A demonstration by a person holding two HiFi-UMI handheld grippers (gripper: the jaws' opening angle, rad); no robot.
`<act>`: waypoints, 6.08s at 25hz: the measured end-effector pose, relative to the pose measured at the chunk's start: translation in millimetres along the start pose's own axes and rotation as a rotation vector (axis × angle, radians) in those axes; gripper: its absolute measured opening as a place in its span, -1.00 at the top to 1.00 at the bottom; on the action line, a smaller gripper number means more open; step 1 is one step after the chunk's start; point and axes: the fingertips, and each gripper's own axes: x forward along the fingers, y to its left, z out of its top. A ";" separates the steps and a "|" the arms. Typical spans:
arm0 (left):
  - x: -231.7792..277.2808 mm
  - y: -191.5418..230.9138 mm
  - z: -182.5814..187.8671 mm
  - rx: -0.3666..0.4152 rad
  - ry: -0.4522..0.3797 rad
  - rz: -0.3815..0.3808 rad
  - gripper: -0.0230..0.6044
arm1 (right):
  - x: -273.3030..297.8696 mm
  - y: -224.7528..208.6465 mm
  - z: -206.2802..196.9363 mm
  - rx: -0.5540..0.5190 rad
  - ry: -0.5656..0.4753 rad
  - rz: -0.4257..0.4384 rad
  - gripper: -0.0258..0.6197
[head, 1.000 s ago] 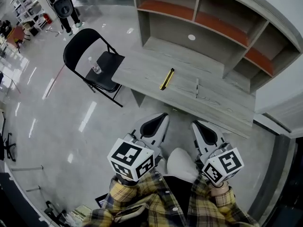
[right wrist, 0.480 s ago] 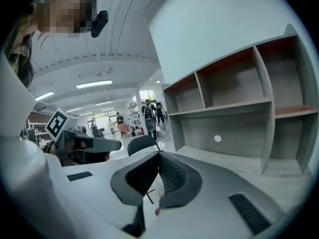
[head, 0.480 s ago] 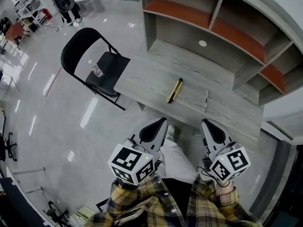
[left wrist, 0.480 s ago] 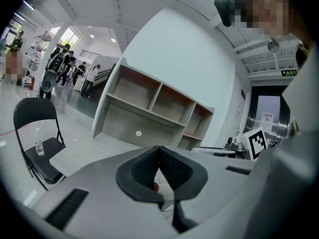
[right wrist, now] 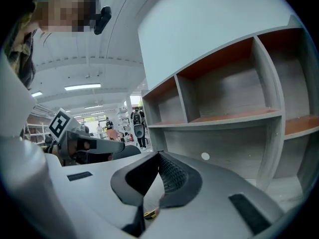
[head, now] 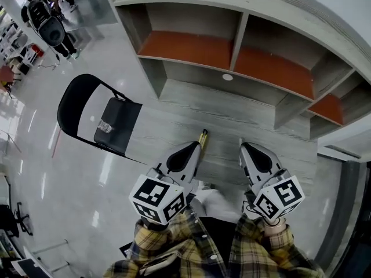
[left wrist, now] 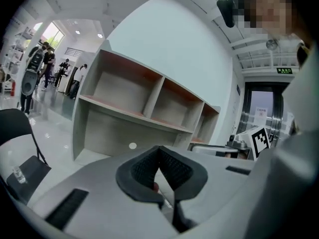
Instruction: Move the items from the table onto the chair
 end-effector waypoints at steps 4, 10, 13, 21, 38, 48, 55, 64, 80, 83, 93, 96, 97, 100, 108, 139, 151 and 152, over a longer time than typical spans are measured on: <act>32.9 -7.3 21.5 0.011 0.029 -0.032 0.91 | -1.3 -26.9 23.8 0.006 -0.003 -0.034 0.87; 71.2 -5.9 20.0 0.038 0.095 -0.096 0.91 | 2.0 -51.0 20.8 0.031 0.002 -0.100 0.87; 84.3 -2.0 16.9 0.052 0.136 -0.117 0.91 | 4.9 -56.9 18.9 0.047 0.005 -0.137 0.87; 103.0 13.7 10.9 0.045 0.186 -0.092 0.91 | 16.3 -61.8 17.8 0.072 0.014 -0.173 0.87; 122.2 63.1 -69.6 -0.054 0.352 -0.001 0.25 | 27.3 -60.5 -14.5 0.147 0.073 -0.183 0.87; 136.1 105.2 -192.0 -0.098 0.610 0.121 0.26 | 30.2 -59.6 -54.4 0.215 0.136 -0.179 0.87; 132.1 113.9 -245.4 -0.069 0.727 0.154 0.26 | 26.1 -61.2 -69.4 0.248 0.150 -0.196 0.87; 125.9 117.9 -275.3 0.020 0.808 0.236 0.52 | 12.7 -65.2 -68.6 0.268 0.136 -0.214 0.87; 127.0 118.9 -256.9 -0.018 0.743 0.277 0.56 | 3.3 -72.2 -59.2 0.244 0.126 -0.161 0.87; 126.5 119.0 -238.6 -0.036 0.696 0.291 0.56 | 6.0 -72.1 -55.9 0.230 0.126 -0.126 0.87; 101.0 126.2 -159.6 -0.092 0.523 0.372 0.56 | 33.1 -48.7 -23.6 0.144 0.154 0.066 0.87; 84.5 155.5 -152.7 -0.122 0.483 0.420 0.56 | 61.3 -34.7 -31.4 0.135 0.166 0.127 0.87; 79.1 166.0 -150.2 -0.132 0.471 0.436 0.56 | 71.2 -29.7 -33.4 0.135 0.171 0.144 0.87; 61.2 187.5 -137.9 -0.164 0.443 0.488 0.56 | 92.4 -15.4 -27.8 0.131 0.187 0.196 0.87; -2.5 270.4 -134.9 -0.212 0.409 0.546 0.56 | 158.4 52.3 -44.3 0.105 0.233 0.265 0.87; -79.3 662.3 -359.7 -0.224 0.755 0.438 0.56 | 517.2 301.5 -268.3 0.202 0.514 0.322 0.87; -57.7 716.2 -459.1 -0.254 0.845 0.462 0.56 | 548.5 289.9 -313.2 0.268 0.585 0.308 0.87; -56.8 716.8 -462.6 -0.257 0.854 0.460 0.56 | 548.7 289.5 -312.0 0.272 0.584 0.308 0.87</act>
